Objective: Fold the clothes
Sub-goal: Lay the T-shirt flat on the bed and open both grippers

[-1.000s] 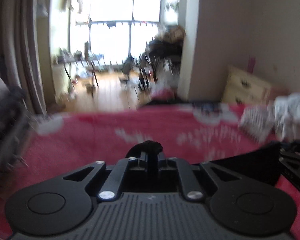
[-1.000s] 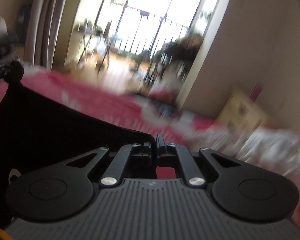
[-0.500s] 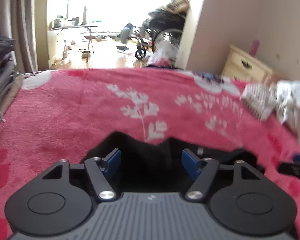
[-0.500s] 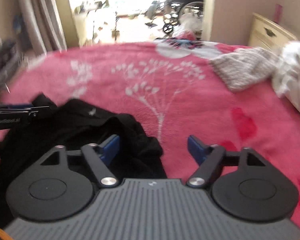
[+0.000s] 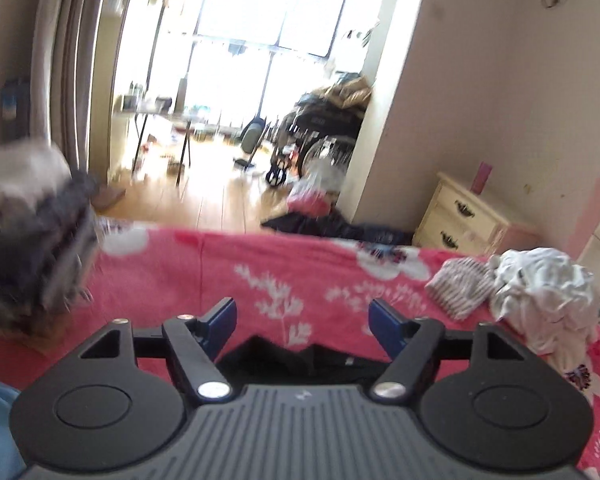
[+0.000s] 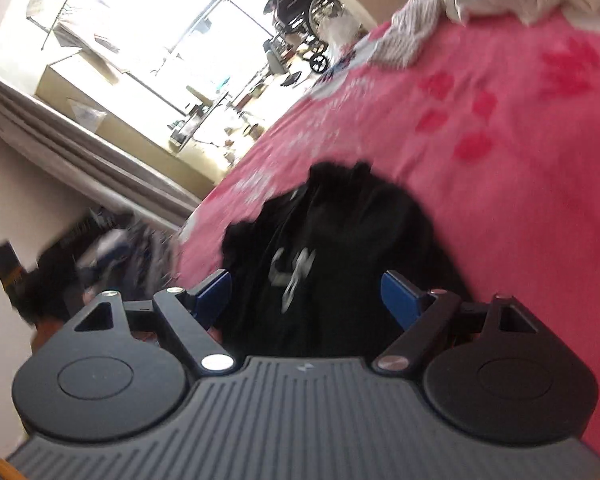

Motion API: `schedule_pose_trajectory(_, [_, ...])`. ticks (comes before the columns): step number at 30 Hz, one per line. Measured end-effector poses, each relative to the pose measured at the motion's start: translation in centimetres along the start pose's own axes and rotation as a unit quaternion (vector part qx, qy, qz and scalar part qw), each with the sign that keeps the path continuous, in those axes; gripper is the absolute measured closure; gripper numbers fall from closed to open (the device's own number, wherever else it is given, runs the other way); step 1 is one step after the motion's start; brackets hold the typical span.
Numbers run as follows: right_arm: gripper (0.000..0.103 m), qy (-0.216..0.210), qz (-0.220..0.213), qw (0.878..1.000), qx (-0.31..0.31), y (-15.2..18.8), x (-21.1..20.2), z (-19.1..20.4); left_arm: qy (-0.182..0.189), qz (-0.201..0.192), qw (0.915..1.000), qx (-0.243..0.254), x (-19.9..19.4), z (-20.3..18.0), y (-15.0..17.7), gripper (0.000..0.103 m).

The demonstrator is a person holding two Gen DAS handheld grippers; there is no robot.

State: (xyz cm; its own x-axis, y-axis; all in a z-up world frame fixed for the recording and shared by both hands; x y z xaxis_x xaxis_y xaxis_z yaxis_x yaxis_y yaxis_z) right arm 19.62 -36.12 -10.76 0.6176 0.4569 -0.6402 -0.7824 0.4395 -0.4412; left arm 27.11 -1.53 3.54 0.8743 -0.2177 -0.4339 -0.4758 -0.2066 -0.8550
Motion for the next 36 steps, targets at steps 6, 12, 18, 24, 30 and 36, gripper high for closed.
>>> schedule_pose_trajectory(6, [0.021,-0.042,0.027,0.998,0.047,3.0,-3.8,0.2,0.024,-0.028,0.9988,0.031,-5.9,-1.9,-1.7,0.024])
schedule_pose_trajectory(12, [0.021,-0.051,-0.002,0.986,0.156,1.4,-6.1,-3.6,0.057,0.028,0.9974,0.034,-6.6,-1.7,2.4,0.024])
schedule_pose_trajectory(18, [0.021,-0.062,0.051,0.965,0.248,2.0,-0.5,-5.6,0.094,0.124,0.9863,0.052,-3.4,-2.0,12.4,0.028])
schedule_pose_trajectory(24, [0.029,-0.031,0.075,0.962,0.261,1.7,6.6,-6.2,0.111,0.185,0.9729,0.084,-1.2,-2.7,19.7,0.039])
schedule_pose_trajectory(30, [0.063,-0.017,0.066,0.962,0.263,1.3,10.3,-7.1,0.126,0.210,0.9584,0.146,0.3,-4.1,23.6,0.048])
schedule_pose_trajectory(36, [0.096,-0.011,0.018,0.976,0.218,-0.9,9.5,-7.3,0.135,0.221,0.9488,0.180,1.5,-5.0,25.4,0.049])
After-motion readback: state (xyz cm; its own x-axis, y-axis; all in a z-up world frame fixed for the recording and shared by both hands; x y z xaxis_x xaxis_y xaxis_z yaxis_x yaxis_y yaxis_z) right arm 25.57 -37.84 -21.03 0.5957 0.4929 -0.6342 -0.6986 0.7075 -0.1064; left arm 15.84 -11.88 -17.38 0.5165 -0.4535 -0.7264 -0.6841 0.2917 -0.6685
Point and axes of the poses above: each gripper's, at about its wrist camera, not at the fingertips, and x roughly the way its jaws point, z to its left, y to its underside, the point moved 5 cm from there along x, roughly the way its jaws point, and after that the axes turned 10 degrees about y, right-handed, at the moved point
